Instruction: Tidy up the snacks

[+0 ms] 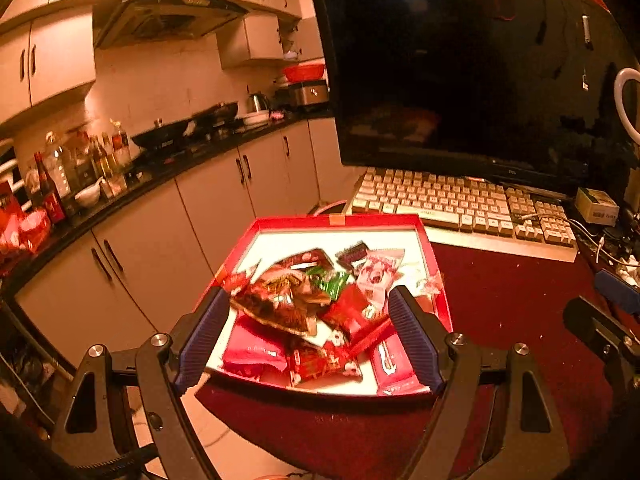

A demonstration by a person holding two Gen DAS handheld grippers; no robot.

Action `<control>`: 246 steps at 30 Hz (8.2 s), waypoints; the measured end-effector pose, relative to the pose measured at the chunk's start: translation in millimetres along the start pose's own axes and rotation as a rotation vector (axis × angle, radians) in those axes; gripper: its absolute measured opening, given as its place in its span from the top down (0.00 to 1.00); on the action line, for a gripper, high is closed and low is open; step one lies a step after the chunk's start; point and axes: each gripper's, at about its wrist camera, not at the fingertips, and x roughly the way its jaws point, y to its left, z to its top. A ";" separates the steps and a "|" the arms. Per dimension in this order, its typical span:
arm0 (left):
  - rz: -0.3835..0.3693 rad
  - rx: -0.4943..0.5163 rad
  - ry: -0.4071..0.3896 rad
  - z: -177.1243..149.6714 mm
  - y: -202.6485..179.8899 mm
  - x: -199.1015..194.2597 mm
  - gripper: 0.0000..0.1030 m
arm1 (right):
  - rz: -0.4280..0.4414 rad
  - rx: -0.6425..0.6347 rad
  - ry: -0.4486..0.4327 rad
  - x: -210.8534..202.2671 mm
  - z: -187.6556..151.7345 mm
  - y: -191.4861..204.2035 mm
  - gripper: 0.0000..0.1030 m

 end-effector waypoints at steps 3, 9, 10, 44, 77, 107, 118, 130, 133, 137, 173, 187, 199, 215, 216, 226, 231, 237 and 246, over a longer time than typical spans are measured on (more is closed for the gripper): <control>0.007 -0.010 0.018 -2.1 2.2 2.6 0.20 | 0.000 0.002 0.002 1.5 -0.2 -0.9 0.19; -0.009 -0.019 0.038 -5.6 5.2 4.8 0.20 | 0.001 0.007 0.009 6.1 -1.6 -2.2 0.19; -0.006 -0.015 0.039 -5.5 5.2 4.8 0.20 | 0.005 0.011 0.012 7.4 -1.9 -2.8 0.19; 0.090 -0.001 0.026 -14.8 15.1 14.8 0.20 | 0.021 0.046 0.026 18.9 -7.5 -7.7 0.19; 0.078 -0.045 0.056 -14.2 30.9 17.2 0.20 | 0.045 0.031 0.037 24.9 -8.6 7.5 0.19; 0.129 -0.101 0.085 -21.6 61.7 30.3 0.20 | 0.121 -0.040 0.026 37.0 5.6 55.7 0.19; 0.147 -0.134 0.103 -27.5 80.9 36.4 0.20 | 0.138 -0.070 0.045 44.6 2.8 72.0 0.19; 0.170 -0.161 0.104 -29.4 93.1 40.2 0.20 | 0.150 -0.105 0.056 46.1 -2.7 87.8 0.19; 0.169 -0.162 0.110 -30.3 93.0 40.7 0.20 | 0.151 -0.103 0.059 46.3 -3.5 88.3 0.19; 0.174 -0.160 0.112 -30.6 93.5 41.3 0.20 | 0.155 -0.098 0.067 46.5 -5.3 87.7 0.19; 0.187 -0.145 0.111 -32.4 94.1 41.6 0.20 | 0.157 -0.091 0.069 48.7 -7.1 85.3 0.19; 0.190 -0.143 0.115 -31.0 94.1 41.6 0.20 | 0.156 -0.090 0.066 48.1 -7.5 84.8 0.19; 0.195 -0.151 0.113 -32.4 96.6 43.0 0.20 | 0.155 -0.088 0.068 47.8 -7.8 85.7 0.19; 0.199 -0.159 0.112 -32.9 100.7 45.6 0.20 | 0.151 -0.091 0.076 50.8 -9.3 89.0 0.19; 0.198 -0.158 0.111 -32.9 100.6 45.9 0.20 | 0.152 -0.089 0.075 50.9 -9.5 89.0 0.19; 0.194 -0.157 0.116 -33.3 101.9 51.0 0.20 | 0.150 -0.094 0.084 54.2 -8.3 90.7 0.19; 0.193 -0.155 0.118 -36.4 101.2 54.7 0.20 | 0.150 -0.088 0.086 57.1 -8.6 92.3 0.19; 0.201 -0.149 0.118 -38.7 102.2 56.5 0.20 | 0.156 -0.079 0.095 62.8 -10.4 93.9 0.19; 0.206 -0.158 0.121 -40.1 107.1 56.4 0.20 | 0.163 -0.080 0.104 67.2 -12.2 97.1 0.19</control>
